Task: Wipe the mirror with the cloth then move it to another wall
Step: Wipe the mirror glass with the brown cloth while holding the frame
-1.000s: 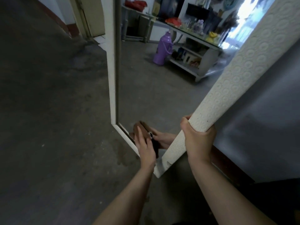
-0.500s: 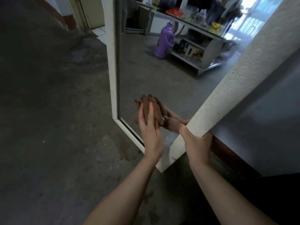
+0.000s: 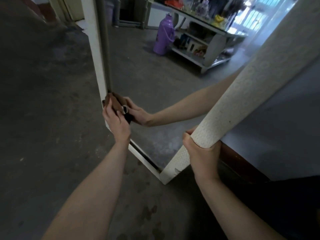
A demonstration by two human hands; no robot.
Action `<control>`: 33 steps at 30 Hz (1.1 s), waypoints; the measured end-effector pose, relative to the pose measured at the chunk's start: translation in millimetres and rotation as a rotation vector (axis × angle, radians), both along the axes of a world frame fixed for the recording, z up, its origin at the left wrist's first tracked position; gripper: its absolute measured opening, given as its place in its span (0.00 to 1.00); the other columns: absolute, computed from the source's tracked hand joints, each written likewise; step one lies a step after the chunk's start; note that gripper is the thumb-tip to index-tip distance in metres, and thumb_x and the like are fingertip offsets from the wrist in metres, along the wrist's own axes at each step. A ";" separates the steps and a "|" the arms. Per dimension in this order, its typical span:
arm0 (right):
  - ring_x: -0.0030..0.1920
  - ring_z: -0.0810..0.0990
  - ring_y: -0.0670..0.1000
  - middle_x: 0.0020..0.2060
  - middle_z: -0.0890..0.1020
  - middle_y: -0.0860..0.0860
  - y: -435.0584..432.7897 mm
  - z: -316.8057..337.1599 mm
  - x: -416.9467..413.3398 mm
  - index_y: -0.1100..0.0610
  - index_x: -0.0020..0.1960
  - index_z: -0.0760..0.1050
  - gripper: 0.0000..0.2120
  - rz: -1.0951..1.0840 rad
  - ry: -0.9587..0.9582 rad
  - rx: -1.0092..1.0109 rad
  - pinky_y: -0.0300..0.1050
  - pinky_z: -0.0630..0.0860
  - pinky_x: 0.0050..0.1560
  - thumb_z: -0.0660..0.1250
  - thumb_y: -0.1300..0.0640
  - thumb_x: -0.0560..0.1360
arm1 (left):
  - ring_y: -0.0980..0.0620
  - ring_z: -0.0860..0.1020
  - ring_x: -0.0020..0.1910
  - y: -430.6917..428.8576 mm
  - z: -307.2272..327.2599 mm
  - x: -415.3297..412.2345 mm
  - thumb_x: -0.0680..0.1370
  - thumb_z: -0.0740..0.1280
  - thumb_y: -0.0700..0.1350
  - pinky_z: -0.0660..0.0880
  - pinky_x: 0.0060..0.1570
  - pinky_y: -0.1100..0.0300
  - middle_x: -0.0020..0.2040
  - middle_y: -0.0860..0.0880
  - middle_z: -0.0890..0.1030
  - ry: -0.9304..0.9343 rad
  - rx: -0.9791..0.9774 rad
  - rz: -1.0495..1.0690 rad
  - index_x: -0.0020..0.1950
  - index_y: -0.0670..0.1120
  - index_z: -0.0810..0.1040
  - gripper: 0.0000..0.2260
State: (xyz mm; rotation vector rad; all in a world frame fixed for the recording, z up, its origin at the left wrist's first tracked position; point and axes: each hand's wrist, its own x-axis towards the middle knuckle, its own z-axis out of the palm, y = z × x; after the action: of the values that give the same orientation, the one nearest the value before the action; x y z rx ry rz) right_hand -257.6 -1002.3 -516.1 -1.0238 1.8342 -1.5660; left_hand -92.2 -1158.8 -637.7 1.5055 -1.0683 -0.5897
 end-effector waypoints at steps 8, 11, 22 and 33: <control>0.38 0.78 0.55 0.37 0.79 0.62 -1.0 -7.1 -0.2 0.67 0.41 0.75 0.08 -0.046 -0.011 -0.006 0.40 0.74 0.38 0.71 0.66 0.65 | 0.44 0.65 0.73 1.2 -37.1 1.5 0.82 0.54 0.37 0.58 0.67 0.61 0.74 0.40 0.65 0.158 0.319 0.047 0.75 0.42 0.61 0.20; 0.38 0.79 0.53 0.38 0.79 0.59 -0.3 -8.0 -1.4 0.66 0.42 0.75 0.08 -0.039 -0.020 0.013 0.38 0.74 0.38 0.72 0.64 0.65 | 0.42 0.67 0.72 7.9 -40.7 1.8 0.82 0.53 0.41 0.62 0.69 0.56 0.74 0.42 0.66 0.167 0.416 -0.004 0.76 0.45 0.59 0.21; 0.46 0.82 0.51 0.43 0.82 0.55 3.0 -4.1 -1.1 0.62 0.48 0.78 0.16 -0.029 -0.065 0.059 0.43 0.77 0.44 0.71 0.55 0.63 | 0.40 0.69 0.69 89.1 -30.5 -51.4 0.82 0.54 0.43 0.65 0.70 0.48 0.72 0.40 0.69 0.284 0.604 -0.061 0.77 0.51 0.56 0.23; 0.48 0.78 0.39 0.46 0.80 0.42 11.3 10.9 -6.5 0.54 0.55 0.76 0.19 0.092 -0.174 0.112 0.34 0.73 0.49 0.76 0.55 0.66 | 0.41 0.74 0.64 115.5 40.6 -83.0 0.82 0.53 0.48 0.70 0.66 0.44 0.68 0.44 0.73 0.614 0.712 -0.062 0.74 0.54 0.64 0.19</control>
State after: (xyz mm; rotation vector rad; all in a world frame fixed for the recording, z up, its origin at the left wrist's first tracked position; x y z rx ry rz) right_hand -264.2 -991.0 -505.2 -0.8802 1.7114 -1.4335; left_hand -175.2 -1043.3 -597.1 1.7039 -0.4291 -1.4733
